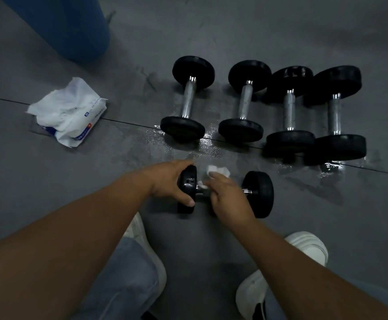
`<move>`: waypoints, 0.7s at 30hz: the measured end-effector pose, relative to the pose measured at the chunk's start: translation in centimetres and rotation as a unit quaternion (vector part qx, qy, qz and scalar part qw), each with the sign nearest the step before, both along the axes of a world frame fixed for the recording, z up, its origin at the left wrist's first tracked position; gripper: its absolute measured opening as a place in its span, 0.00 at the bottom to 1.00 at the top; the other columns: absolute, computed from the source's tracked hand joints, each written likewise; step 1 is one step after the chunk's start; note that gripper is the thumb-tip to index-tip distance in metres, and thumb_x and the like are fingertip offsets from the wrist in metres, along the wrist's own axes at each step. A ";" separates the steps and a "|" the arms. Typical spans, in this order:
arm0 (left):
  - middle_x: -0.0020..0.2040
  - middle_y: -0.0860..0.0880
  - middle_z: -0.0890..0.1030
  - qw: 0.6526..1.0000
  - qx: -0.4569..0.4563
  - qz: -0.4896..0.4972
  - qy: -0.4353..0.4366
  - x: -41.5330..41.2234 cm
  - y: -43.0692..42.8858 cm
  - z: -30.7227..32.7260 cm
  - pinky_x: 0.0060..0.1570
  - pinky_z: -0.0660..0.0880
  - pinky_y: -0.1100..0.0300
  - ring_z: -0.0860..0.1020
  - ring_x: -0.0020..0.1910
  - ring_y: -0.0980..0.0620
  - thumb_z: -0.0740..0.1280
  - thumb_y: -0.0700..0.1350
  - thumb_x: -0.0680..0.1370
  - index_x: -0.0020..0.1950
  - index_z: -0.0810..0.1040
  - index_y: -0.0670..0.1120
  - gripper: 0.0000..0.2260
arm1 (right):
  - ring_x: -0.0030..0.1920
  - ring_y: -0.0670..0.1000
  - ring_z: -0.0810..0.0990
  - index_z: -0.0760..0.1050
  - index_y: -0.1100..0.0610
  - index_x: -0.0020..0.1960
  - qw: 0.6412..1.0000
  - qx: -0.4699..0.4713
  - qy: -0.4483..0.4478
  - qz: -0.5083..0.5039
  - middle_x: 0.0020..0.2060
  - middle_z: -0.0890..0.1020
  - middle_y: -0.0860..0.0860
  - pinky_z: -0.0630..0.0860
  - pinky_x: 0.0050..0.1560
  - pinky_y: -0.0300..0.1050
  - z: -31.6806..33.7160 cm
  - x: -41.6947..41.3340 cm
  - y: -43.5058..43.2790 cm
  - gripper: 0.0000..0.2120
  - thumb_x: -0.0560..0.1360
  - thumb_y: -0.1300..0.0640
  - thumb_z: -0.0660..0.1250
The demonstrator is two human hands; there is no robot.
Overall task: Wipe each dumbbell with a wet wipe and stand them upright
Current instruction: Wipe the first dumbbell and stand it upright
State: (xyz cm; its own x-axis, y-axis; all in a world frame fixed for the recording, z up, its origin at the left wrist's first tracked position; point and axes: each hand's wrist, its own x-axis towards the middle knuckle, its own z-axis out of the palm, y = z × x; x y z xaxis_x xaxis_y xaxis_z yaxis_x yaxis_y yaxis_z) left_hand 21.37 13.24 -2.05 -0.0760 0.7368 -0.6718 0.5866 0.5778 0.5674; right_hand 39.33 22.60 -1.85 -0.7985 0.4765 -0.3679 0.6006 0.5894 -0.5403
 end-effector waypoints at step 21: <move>0.54 0.52 0.73 0.997 -0.005 -0.066 0.032 1.0 1.2 -0.3 0.44 0.68 0.60 0.73 0.49 0.53 0.81 0.60 0.57 0.53 0.64 0.54 0.35 | 0.46 0.58 0.81 0.79 0.64 0.53 0.929 0.180 -0.318 0.052 0.46 0.81 0.61 0.78 0.45 0.47 3.4 -0.3 -1.1 0.13 0.75 0.64 0.59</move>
State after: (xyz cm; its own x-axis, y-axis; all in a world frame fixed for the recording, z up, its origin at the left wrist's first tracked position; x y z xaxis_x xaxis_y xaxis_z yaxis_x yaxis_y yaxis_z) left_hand 22.40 14.46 -2.36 -0.0214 0.7363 -0.6763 0.6930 0.4985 0.5208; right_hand 38.99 21.49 1.50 -0.5220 0.5933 -0.6128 0.6608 0.7355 0.1493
